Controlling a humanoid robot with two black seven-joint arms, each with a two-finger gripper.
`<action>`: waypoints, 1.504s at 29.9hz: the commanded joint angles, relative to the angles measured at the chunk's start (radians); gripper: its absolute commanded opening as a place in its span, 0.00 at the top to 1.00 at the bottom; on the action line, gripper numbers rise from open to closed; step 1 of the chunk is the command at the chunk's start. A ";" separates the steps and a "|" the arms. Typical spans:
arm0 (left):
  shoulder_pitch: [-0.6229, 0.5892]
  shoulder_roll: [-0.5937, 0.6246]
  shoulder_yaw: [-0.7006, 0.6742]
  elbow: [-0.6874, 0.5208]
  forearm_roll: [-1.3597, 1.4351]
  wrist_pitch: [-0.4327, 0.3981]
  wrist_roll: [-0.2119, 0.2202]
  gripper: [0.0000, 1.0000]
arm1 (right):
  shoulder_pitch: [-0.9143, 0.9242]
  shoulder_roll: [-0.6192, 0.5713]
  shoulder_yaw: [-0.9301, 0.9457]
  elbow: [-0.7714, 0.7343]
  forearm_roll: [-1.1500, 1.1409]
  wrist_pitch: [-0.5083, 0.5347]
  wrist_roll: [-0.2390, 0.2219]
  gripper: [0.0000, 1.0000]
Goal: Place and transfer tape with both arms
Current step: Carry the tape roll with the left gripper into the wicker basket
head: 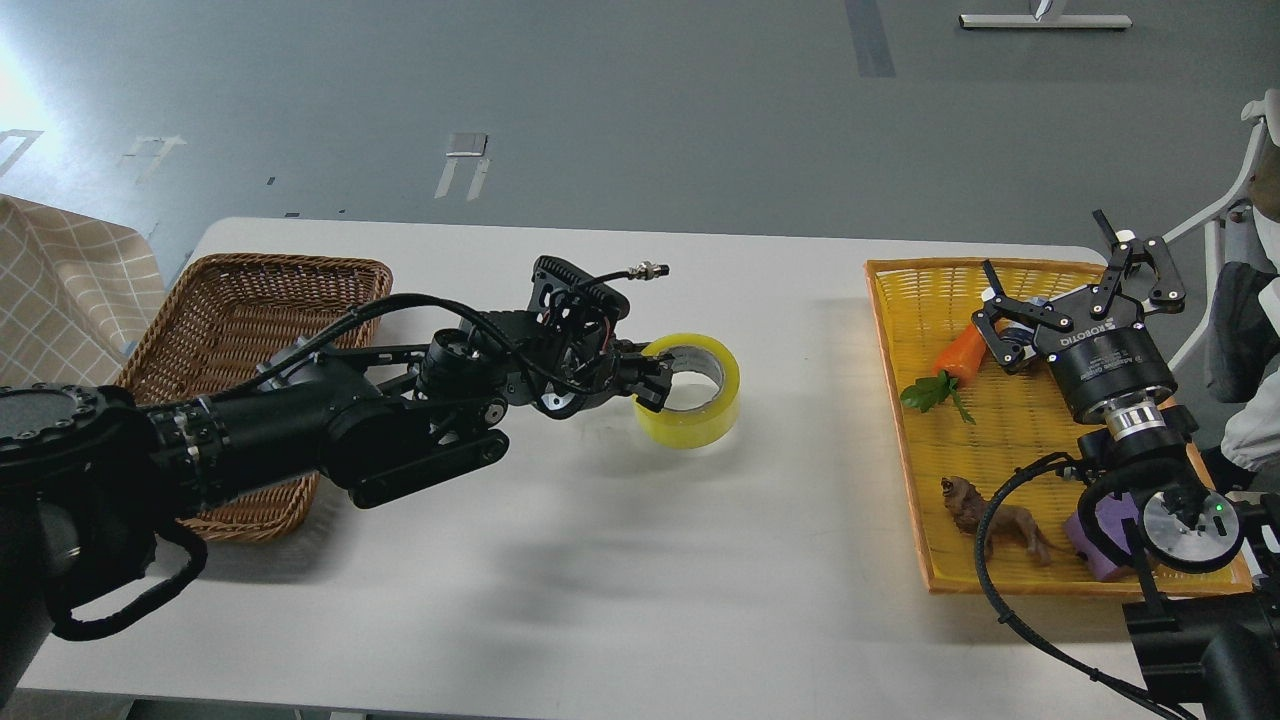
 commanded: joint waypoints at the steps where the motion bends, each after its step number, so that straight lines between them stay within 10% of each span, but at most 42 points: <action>1: -0.046 0.051 0.000 -0.014 -0.009 -0.001 -0.035 1.00 | 0.001 0.001 0.000 0.001 0.000 0.000 0.000 0.00; 10: -0.129 0.237 0.000 -0.013 -0.108 -0.008 -0.061 1.00 | 0.001 0.015 -0.001 0.001 0.000 0.000 0.000 0.00; 29: -0.102 0.605 0.069 0.015 -0.090 -0.007 -0.273 1.00 | 0.002 0.032 -0.010 0.000 0.000 0.000 -0.002 0.00; 45: 0.022 0.686 0.107 0.130 -0.091 0.050 -0.353 1.00 | 0.002 0.035 -0.010 0.000 0.000 0.000 0.000 0.00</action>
